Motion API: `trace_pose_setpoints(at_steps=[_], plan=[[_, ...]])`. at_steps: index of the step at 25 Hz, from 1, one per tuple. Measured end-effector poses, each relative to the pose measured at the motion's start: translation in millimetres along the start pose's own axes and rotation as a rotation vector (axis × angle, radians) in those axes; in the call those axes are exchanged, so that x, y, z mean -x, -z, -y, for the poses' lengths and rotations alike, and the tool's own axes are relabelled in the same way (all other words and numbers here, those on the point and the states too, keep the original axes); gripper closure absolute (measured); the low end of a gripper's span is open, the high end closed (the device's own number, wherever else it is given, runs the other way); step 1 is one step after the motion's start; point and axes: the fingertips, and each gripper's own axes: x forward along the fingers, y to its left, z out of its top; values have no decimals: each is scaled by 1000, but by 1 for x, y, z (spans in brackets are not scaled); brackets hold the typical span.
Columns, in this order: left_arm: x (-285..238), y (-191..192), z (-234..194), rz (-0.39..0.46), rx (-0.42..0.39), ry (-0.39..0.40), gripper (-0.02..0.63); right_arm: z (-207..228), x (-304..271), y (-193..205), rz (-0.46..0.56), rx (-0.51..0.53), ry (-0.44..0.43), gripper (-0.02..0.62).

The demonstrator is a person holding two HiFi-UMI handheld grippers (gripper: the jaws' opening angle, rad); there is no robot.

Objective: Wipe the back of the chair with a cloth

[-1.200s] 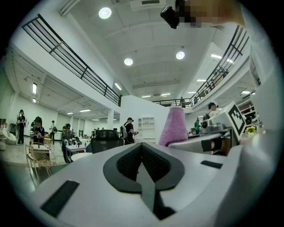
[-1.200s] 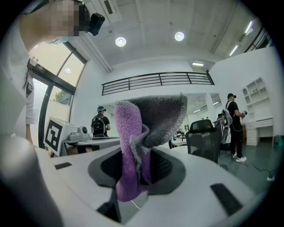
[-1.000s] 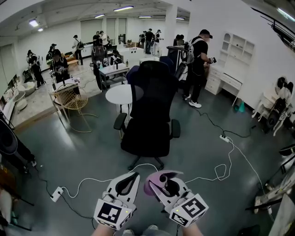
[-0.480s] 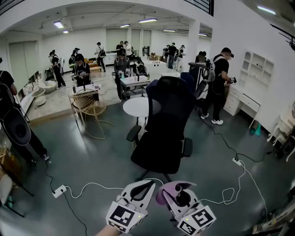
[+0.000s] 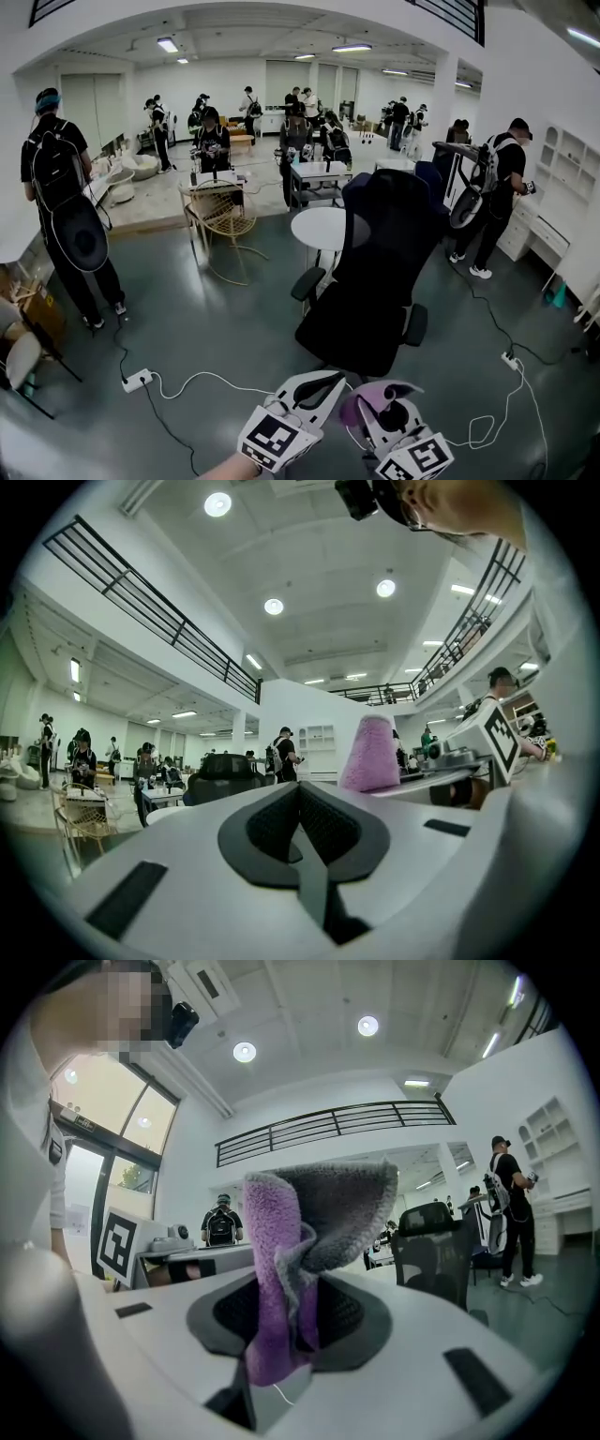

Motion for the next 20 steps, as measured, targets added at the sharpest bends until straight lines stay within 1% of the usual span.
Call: trace_pose_setpoints(at_steps=[3,5,9,13,15,17,20], plan=[[-18,3,-21,-2,12,19,594,16,-21,-1,-4,0,23,468],[-31,4,-38,0,7,39,594,26,-39,-4,-3,5,41,468],[-59,4,-80,3,-3,86,594,51,-80,-18,33,11,103,468],[-85,-1,-123,8,-4,137,594,71,-125,-30,45,12,157,468],[-95,-2,-143,13,1,159,594,77,-147,-32,49,12,177,468],[-100,1,-161,24,-12,183,594,80,-166,-32,51,12,193,468],[-108,6,-183,14,-14,198,594,84,-186,-29,45,12,216,468]])
